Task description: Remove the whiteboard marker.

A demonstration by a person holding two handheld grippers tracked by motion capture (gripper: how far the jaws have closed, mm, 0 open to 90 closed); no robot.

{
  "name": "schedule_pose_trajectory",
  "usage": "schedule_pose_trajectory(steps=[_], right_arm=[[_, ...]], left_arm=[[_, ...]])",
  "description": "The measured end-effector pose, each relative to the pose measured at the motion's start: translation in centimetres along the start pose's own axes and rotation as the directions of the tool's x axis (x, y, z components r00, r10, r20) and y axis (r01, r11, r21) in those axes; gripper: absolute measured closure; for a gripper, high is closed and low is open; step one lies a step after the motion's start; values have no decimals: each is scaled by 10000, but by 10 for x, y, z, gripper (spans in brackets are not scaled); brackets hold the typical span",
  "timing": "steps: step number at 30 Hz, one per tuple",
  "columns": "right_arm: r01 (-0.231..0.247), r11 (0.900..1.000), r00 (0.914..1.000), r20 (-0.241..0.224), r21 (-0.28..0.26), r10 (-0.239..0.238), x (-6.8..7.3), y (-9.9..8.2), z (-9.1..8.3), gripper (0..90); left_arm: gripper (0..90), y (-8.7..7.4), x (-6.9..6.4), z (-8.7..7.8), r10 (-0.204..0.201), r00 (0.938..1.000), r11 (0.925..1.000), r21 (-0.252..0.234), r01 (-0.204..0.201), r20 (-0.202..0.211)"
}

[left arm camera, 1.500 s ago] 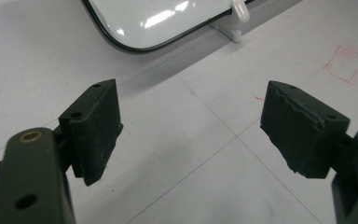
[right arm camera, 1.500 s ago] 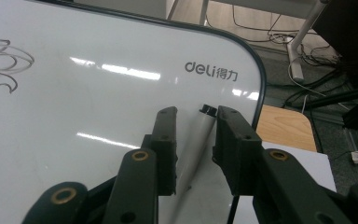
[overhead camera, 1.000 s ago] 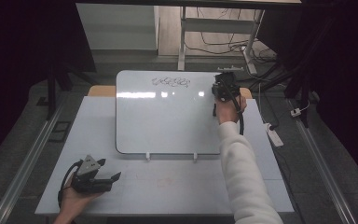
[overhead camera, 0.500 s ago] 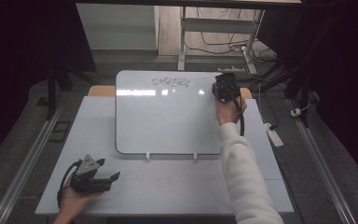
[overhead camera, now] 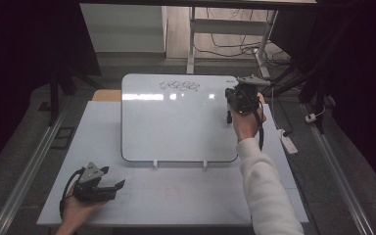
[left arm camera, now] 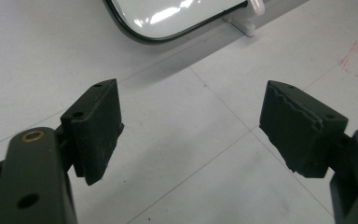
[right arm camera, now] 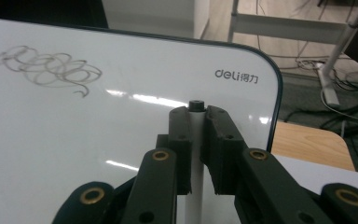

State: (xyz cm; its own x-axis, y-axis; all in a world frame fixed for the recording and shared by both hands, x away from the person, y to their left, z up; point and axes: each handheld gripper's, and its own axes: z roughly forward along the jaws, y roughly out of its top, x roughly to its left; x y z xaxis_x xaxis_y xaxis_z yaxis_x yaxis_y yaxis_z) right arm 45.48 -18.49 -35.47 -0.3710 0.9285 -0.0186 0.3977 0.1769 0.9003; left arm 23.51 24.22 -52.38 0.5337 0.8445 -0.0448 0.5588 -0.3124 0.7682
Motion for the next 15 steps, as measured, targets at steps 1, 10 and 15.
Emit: schedule_pose_trajectory(steps=[1,10,15], right_arm=[[-19,10000,9999,-106,-83,18,0,-2,-2,802],[-96,9986,9954,-954,-517,47,5,-20,-17,802],[-188,9967,9875,-1573,-793,61,10,-34,-32,802]], left_arm=[[219,0,0,0,-11,10000,10000,-1,11,-12],[218,-1,-1,3,-62,10000,10000,75,62,-77],[219,0,-2,2,-118,9999,9999,-32,118,-75]])
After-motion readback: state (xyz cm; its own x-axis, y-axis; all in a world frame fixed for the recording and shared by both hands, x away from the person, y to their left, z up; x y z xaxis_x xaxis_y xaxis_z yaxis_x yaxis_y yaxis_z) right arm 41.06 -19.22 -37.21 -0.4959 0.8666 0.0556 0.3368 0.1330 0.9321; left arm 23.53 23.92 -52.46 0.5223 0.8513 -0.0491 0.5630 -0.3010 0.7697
